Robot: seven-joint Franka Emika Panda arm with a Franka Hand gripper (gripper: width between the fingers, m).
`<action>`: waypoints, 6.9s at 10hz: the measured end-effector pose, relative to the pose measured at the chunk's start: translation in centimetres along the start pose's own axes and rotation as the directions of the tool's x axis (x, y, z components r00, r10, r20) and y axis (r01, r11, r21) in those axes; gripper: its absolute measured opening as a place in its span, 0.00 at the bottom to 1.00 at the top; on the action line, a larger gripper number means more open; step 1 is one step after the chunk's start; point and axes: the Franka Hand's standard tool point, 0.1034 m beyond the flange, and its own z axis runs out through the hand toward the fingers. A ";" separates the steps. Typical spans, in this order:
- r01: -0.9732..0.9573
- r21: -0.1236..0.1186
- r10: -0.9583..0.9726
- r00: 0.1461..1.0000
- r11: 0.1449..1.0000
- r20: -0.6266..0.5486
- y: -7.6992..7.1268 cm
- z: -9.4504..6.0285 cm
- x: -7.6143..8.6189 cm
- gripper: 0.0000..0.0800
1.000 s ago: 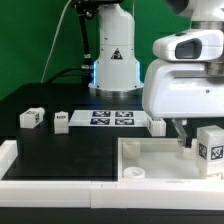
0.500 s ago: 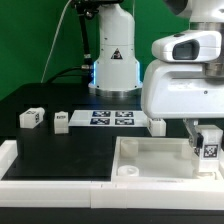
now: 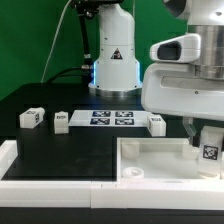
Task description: Assemble one leg
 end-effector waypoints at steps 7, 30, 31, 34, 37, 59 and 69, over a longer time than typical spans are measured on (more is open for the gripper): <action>-0.689 -0.020 0.689 0.725 0.725 0.008 0.4 0.1 -0.2 0.42; 0.443 -0.010 -0.443 0.896 0.896 -0.021 -0.5 0.3 -0.8 0.36; 0.267 -0.009 -0.268 0.963 0.964 -0.021 -0.4 0.3 -0.7 0.36; -0.190 0.005 0.191 0.982 0.982 -0.009 0.0 0.5 -0.5 0.36; -0.613 -0.021 0.613 0.790 0.790 -0.011 0.2 0.6 -0.6 0.36; 0.635 -0.035 -0.636 0.771 0.771 -0.019 0.5 0.3 0.3 0.69; -0.394 0.001 0.394 0.919 0.919 -0.015 0.3 0.7 -0.2 0.36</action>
Offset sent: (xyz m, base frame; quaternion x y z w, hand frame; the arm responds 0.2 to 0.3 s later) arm -0.0023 -0.0056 -0.0041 -0.0495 -0.0050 0.2723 0.9609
